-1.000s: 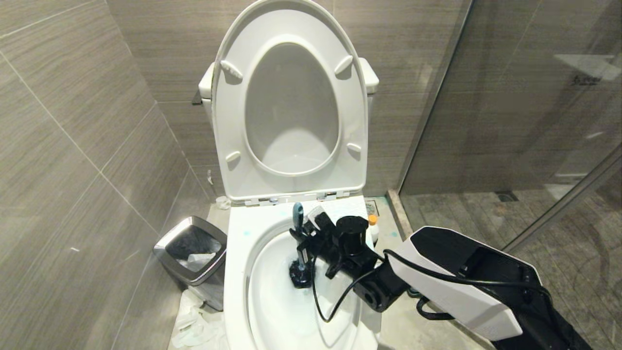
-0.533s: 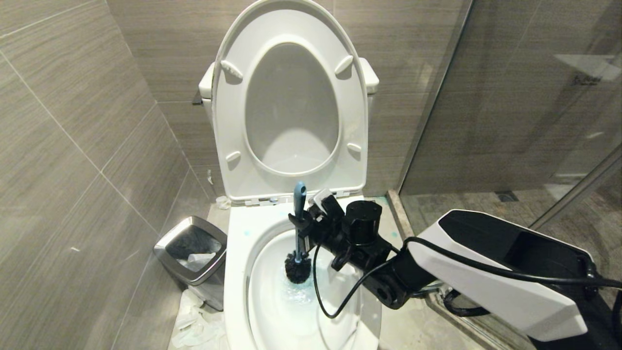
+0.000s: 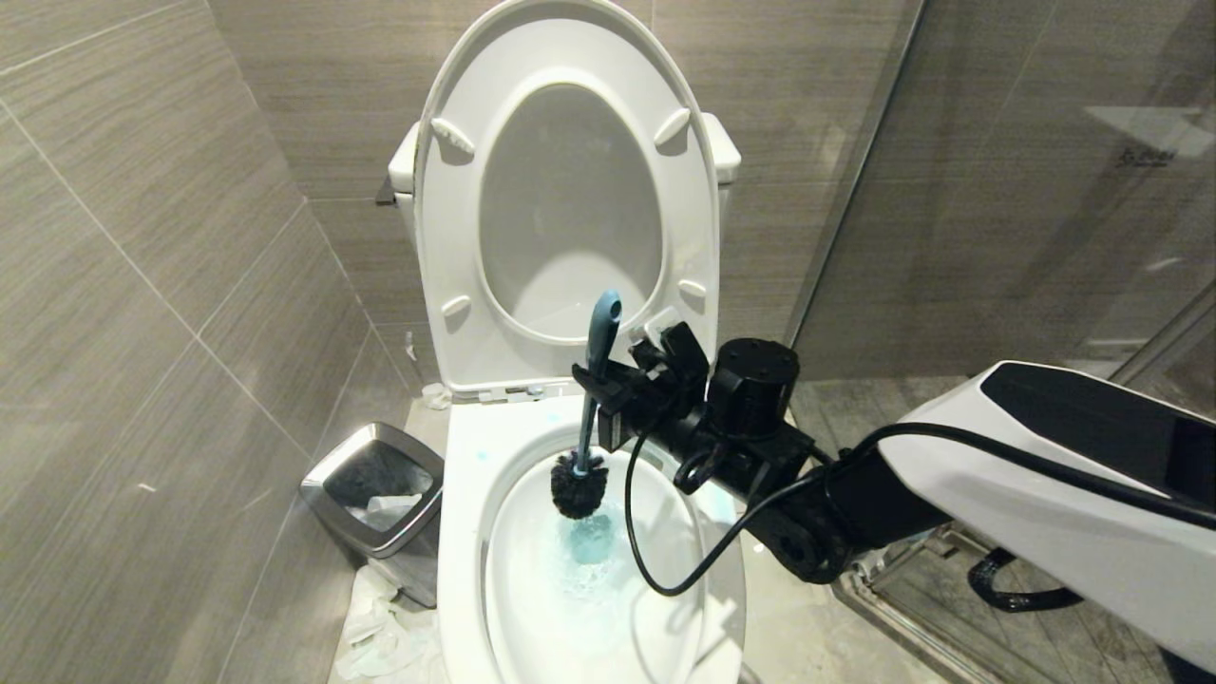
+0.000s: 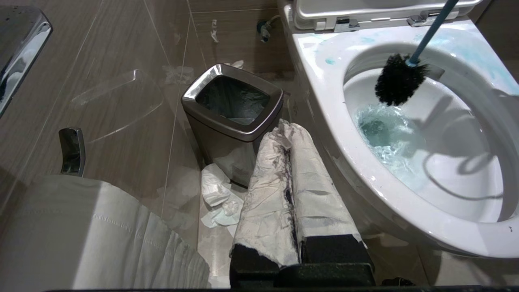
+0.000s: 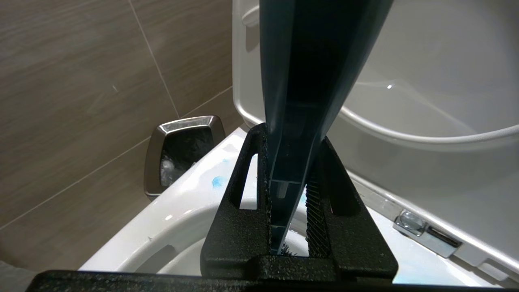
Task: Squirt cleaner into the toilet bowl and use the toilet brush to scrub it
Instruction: Scrub the toilet bowl
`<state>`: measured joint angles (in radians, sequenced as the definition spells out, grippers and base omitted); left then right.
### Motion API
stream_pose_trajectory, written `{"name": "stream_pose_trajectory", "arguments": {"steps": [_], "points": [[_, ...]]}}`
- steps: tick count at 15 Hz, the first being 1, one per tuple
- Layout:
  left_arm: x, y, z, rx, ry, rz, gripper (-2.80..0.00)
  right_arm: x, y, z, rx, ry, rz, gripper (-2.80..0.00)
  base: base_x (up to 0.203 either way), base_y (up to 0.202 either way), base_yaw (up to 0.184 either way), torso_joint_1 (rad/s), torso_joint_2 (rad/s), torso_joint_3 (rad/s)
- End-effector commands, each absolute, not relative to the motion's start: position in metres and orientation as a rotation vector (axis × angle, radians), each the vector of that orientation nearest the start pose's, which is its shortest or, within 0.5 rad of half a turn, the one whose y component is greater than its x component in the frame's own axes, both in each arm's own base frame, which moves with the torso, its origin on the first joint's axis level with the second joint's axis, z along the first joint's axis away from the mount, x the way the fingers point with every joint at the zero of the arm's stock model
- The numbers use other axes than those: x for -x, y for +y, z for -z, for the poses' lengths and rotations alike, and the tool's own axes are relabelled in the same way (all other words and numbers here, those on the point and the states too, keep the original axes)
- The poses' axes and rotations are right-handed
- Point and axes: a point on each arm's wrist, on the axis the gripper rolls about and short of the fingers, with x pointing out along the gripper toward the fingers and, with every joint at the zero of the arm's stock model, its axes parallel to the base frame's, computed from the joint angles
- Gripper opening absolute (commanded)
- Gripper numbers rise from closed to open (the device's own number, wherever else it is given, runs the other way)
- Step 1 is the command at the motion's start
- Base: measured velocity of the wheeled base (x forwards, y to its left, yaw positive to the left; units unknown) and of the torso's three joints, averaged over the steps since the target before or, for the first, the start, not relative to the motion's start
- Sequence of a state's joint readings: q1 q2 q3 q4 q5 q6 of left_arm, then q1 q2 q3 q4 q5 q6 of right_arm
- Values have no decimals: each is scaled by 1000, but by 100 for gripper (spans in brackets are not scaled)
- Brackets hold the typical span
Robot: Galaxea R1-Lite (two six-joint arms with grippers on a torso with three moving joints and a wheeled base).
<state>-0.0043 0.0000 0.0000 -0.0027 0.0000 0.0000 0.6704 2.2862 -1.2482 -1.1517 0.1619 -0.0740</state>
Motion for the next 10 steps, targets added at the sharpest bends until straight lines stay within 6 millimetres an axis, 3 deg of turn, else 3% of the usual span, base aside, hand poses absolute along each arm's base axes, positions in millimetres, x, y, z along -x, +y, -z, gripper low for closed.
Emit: {"name": "stream_pose_trajectory", "arguments": {"steps": [1, 4, 7, 10], "points": [[23, 0, -76, 0, -3, 5, -280, -339, 273, -152, 29, -187, -826, -280, 0, 0, 0, 0, 0, 0], [23, 0, -76, 0, -3, 5, -280, -325, 262, -174, 17, -193, -825, -280, 0, 0, 0, 0, 0, 0], [23, 0, -76, 0, -3, 5, -280, -307, 246, -209, -16, -204, -815, -280, 0, 0, 0, 0, 0, 0], [23, 0, -76, 0, -3, 5, -280, -298, 217, -239, -46, -220, -748, -280, 0, 0, 0, 0, 0, 0]]}}
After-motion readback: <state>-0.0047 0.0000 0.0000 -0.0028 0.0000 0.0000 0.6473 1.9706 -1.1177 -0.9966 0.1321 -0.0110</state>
